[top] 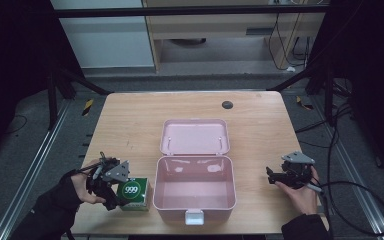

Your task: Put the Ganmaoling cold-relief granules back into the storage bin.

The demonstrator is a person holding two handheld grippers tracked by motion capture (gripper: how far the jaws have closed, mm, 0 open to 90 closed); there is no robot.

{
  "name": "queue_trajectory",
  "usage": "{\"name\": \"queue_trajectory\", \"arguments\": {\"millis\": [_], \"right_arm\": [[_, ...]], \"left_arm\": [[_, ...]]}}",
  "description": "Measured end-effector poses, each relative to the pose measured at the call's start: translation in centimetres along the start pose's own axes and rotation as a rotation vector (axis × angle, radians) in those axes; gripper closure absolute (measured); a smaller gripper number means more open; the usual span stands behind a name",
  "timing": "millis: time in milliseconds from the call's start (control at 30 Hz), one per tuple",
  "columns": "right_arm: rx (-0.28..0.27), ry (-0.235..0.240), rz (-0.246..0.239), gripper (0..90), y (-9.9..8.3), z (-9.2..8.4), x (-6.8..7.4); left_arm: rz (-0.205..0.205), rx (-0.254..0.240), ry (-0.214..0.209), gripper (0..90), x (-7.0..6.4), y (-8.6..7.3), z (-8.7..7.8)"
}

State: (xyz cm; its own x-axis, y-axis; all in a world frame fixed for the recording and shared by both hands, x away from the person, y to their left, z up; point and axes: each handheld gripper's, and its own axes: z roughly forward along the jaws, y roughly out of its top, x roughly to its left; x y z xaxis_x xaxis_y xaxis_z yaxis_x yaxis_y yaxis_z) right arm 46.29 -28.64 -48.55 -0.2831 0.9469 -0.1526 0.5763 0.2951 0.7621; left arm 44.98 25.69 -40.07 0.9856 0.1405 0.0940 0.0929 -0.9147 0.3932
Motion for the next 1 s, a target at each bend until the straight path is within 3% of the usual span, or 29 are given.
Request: {"name": "queue_trajectory", "arguments": {"millis": [1000], "right_arm": [[0.036,0.008,-0.030,3.2,-0.2,0.5,0.3]], "left_arm": [[0.016,0.057,-0.051,6.0,0.3,-0.1,4.0]]}}
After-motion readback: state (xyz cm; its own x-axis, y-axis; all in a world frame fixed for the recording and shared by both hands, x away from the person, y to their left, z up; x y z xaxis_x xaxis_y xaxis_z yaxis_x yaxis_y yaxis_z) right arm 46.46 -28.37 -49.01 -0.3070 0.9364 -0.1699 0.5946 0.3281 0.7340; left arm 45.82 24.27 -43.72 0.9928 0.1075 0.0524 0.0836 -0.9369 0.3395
